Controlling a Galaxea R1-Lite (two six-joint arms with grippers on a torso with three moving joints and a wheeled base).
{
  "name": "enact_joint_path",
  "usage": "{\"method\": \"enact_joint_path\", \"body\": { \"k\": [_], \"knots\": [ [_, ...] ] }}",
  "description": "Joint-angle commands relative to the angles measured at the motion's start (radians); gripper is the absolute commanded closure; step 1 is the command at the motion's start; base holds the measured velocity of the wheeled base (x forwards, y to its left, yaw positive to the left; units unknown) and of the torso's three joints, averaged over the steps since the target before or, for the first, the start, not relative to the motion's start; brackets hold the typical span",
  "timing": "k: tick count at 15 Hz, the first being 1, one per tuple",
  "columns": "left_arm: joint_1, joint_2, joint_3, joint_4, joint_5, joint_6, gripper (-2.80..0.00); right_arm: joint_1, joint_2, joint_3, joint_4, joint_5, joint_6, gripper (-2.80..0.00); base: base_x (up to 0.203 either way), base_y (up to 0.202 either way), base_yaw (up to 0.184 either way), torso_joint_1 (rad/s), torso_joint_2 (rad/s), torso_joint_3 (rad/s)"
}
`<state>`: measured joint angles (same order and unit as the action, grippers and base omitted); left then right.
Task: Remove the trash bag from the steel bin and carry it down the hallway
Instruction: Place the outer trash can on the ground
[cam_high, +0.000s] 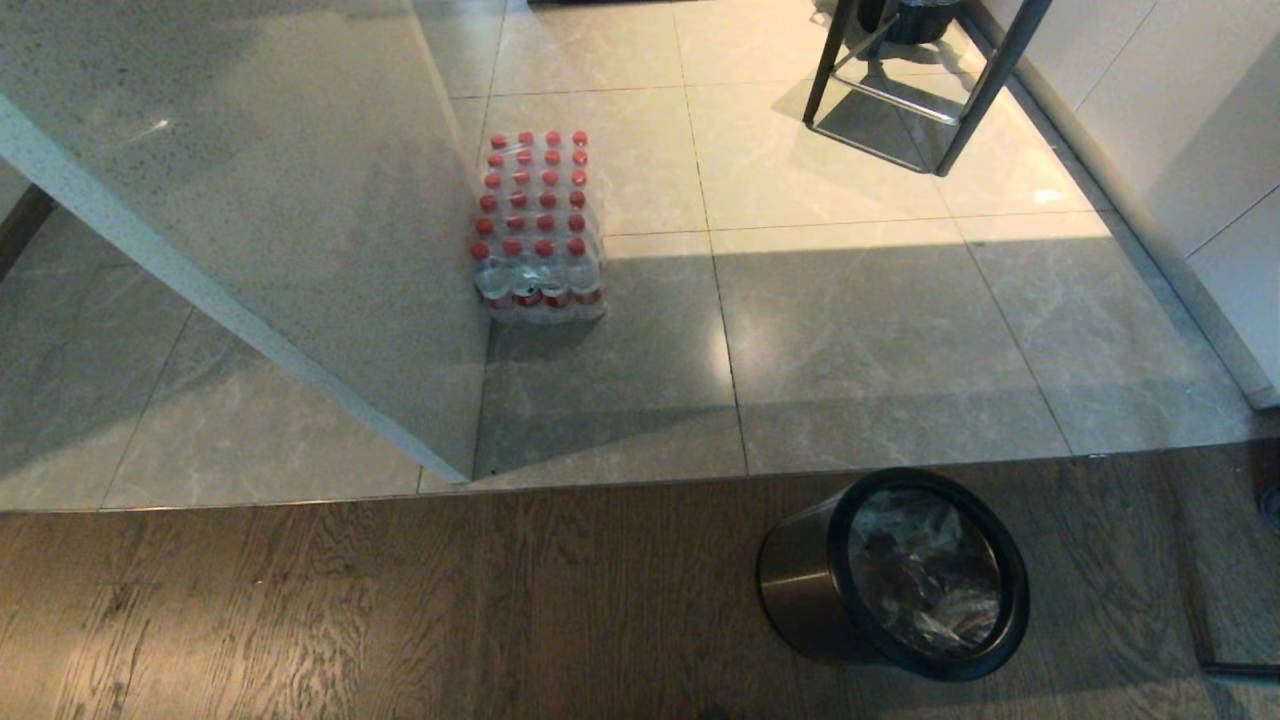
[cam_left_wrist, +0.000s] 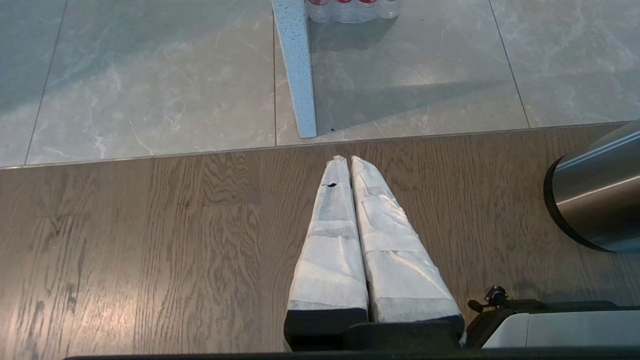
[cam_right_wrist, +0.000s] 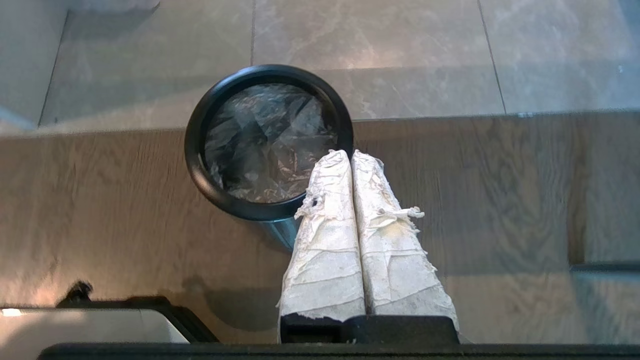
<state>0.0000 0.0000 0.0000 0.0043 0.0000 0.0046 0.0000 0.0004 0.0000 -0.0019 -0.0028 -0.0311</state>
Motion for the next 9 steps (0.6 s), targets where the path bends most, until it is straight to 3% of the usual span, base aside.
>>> {"method": "enact_joint_path", "body": {
  "k": [1,4,6,9],
  "knots": [
    [0.000,0.000,0.000,0.000,0.000,0.000,0.00,0.000,0.012,-0.007,0.017,0.005,-0.037,0.00,0.000,0.000,0.000,0.000,0.00,0.000],
    [0.000,0.000,0.000,0.000,0.000,0.000,0.00,0.000,0.007,-0.051,0.020,0.015,-0.037,0.00,0.000,0.000,0.000,0.000,0.00,0.000],
    [0.000,0.000,0.000,0.000,0.000,0.000,0.00,0.000,0.105,-0.193,0.072,0.051,-0.021,0.00,0.000,0.000,0.000,0.000,0.00,0.000],
    [0.000,0.000,0.000,0.000,0.000,0.000,0.00,0.000,0.480,-0.526,0.207,0.134,0.005,0.00,0.000,0.000,0.000,0.000,0.00,0.000]
  ]
}}
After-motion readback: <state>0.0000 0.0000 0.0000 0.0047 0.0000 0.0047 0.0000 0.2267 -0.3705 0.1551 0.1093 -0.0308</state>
